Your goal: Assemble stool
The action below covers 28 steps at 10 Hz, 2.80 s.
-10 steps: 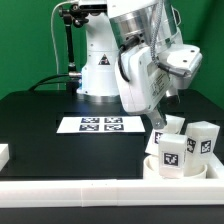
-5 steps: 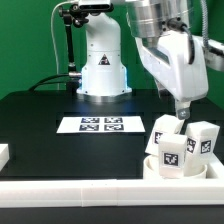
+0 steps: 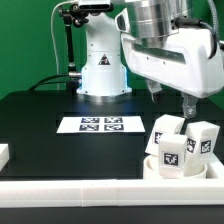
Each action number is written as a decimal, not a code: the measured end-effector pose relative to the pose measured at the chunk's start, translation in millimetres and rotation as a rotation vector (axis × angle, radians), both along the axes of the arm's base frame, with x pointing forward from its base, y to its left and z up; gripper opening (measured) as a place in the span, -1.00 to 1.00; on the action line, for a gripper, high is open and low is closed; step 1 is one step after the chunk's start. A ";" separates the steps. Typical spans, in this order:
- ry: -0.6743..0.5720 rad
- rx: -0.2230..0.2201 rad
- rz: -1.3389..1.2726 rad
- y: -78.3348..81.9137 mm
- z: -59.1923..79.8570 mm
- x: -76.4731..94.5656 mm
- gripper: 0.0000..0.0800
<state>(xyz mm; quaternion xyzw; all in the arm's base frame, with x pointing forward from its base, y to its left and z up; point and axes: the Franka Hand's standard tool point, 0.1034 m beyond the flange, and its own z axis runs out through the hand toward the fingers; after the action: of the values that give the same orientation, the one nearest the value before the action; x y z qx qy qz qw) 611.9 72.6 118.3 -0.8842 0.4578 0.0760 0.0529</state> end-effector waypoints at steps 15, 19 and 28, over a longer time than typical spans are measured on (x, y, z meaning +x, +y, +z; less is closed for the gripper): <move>-0.260 -0.034 1.450 -0.7 -16.9 -11.5 0.62; -0.256 -0.027 1.690 -13.1 -22.0 -13.1 0.62; -0.251 -0.032 1.530 -21.9 -23.5 -13.0 -0.15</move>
Offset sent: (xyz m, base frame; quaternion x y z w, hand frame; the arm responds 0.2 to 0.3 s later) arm -0.0190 0.0176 0.0018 0.0261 -0.0031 -0.2831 0.9587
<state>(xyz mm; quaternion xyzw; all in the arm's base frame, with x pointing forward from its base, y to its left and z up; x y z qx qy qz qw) 598.9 50.8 94.8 -0.9570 -0.2887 -0.0162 0.0244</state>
